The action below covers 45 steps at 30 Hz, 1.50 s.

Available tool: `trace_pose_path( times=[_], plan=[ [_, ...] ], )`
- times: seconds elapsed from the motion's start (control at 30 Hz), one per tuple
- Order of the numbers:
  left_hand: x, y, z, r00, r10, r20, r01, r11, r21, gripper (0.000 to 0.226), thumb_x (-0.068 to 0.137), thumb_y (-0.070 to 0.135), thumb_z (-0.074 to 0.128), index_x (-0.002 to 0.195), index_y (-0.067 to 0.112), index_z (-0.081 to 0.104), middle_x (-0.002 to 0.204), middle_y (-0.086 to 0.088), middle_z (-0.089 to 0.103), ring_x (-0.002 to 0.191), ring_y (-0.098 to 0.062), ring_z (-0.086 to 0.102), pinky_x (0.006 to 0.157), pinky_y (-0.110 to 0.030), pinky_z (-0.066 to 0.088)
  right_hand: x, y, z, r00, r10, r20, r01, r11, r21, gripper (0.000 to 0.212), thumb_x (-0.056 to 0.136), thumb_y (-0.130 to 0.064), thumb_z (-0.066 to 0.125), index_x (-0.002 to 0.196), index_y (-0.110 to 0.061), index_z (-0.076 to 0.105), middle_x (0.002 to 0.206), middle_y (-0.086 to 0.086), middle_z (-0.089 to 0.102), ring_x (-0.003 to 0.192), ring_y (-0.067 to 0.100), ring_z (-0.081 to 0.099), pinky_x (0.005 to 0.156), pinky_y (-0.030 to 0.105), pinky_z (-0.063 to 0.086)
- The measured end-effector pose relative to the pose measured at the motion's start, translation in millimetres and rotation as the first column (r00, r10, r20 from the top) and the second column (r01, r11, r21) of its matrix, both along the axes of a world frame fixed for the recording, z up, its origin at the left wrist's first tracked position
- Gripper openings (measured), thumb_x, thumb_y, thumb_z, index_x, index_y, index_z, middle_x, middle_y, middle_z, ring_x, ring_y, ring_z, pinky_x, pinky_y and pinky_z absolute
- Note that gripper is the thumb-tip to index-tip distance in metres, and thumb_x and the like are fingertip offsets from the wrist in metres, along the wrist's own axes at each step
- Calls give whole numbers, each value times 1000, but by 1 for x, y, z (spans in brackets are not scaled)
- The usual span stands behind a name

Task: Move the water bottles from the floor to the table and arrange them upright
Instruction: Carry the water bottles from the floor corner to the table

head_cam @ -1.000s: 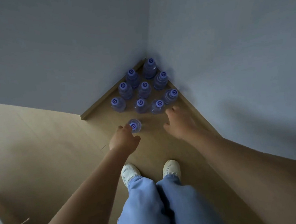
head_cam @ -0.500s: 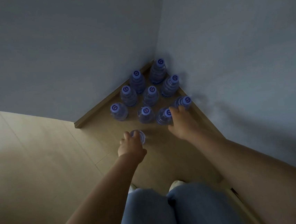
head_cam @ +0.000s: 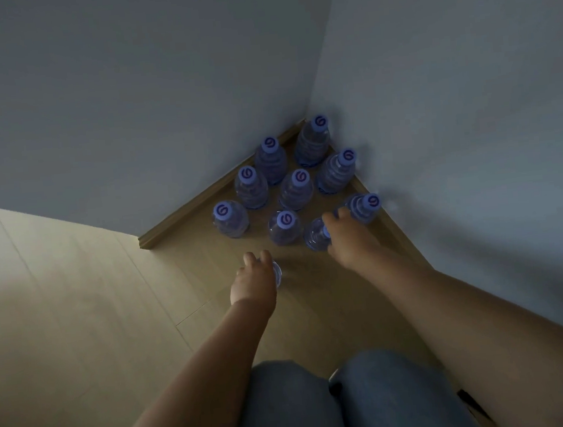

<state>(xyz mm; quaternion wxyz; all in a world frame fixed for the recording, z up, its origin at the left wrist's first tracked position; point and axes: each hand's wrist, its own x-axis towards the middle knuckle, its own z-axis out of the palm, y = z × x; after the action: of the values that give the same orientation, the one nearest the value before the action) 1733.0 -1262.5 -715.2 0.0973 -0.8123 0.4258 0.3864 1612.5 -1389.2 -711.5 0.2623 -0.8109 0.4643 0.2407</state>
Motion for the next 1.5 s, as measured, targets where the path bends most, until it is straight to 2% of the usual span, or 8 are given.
trace_pose_path(
  times=[0.27, 0.4, 0.63, 0.83, 0.93, 1.07, 1.2, 1.5],
  plan=[
    [10, 2, 3, 998, 36, -59, -37, 999, -6, 52, 81, 15, 65, 126, 14, 40, 124, -14, 39, 103, -37, 57, 81, -38, 48, -4, 10, -5, 985, 169, -23, -170, 984, -48, 37, 87, 1, 51, 122, -5, 40, 123, 17, 40, 103, 36, 55, 76, 38, 44],
    [12, 14, 38, 996, 59, -63, -61, 998, -29, 47, 78, 18, 68, 117, 11, 44, 119, -15, 42, 100, -39, 56, 79, -40, 48, -12, 35, 27, 982, 187, 10, -186, 981, -47, 38, 85, 0, 56, 120, -5, 44, 122, 16, 45, 106, 34, 54, 81, 37, 45],
    [10, 44, 153, 990, 126, -71, -131, 988, -83, 42, 75, 19, 69, 109, 8, 48, 114, -15, 45, 95, -39, 56, 76, -41, 47, -18, 72, 144, 986, 165, 0, -164, 980, 111, 37, 88, -2, 54, 124, -1, 45, 137, 20, 37, 117, 35, 49, 91, 36, 41],
    [8, 73, 267, 974, 208, -85, -220, 960, -171, 37, 71, 19, 70, 101, 7, 51, 106, -16, 47, 90, -40, 55, 72, -38, 45, -13, 100, 271, 970, 220, 105, -236, 957, 167, 6, 89, -12, 53, 93, -7, 56, 129, 18, 41, 100, 28, 52, 73, 27, 32],
    [8, 90, 326, 958, 275, -76, -285, 936, -208, 32, 73, 19, 67, 98, 7, 51, 103, -14, 48, 86, -36, 55, 69, -34, 45, -7, 113, 330, 957, 232, 175, -255, 959, 123, 22, 88, -12, 53, 107, -1, 56, 119, 17, 44, 95, 29, 52, 70, 23, 31],
    [13, 108, 411, 905, 411, -113, -424, 840, -338, 22, 71, 16, 63, 87, 9, 50, 92, -9, 45, 81, -34, 53, 64, -27, 37, 11, 125, 416, 932, 276, 237, -290, 956, 29, 22, 86, -20, 54, 100, -3, 56, 107, 13, 44, 90, 32, 54, 72, 34, 38],
    [30, 129, 492, 848, 499, -177, -519, 716, -467, 24, 67, 14, 68, 79, 15, 47, 84, -1, 42, 74, -24, 44, 61, -27, 33, 40, 136, 495, 894, 303, 329, -305, 951, -49, 22, 80, -17, 57, 68, -13, 40, 90, 5, 35, 73, 26, 44, 64, 30, 30],
    [112, 178, 653, 794, 599, -108, -451, 460, -765, 19, 59, 16, 75, 73, 14, 62, 71, 3, 45, 67, -20, 46, 56, -22, 31, 130, 170, 656, 725, 434, 535, -360, 901, -243, 20, 69, -17, 65, 79, 0, 61, 83, 9, 48, 73, 31, 53, 62, 29, 39]
  ],
)
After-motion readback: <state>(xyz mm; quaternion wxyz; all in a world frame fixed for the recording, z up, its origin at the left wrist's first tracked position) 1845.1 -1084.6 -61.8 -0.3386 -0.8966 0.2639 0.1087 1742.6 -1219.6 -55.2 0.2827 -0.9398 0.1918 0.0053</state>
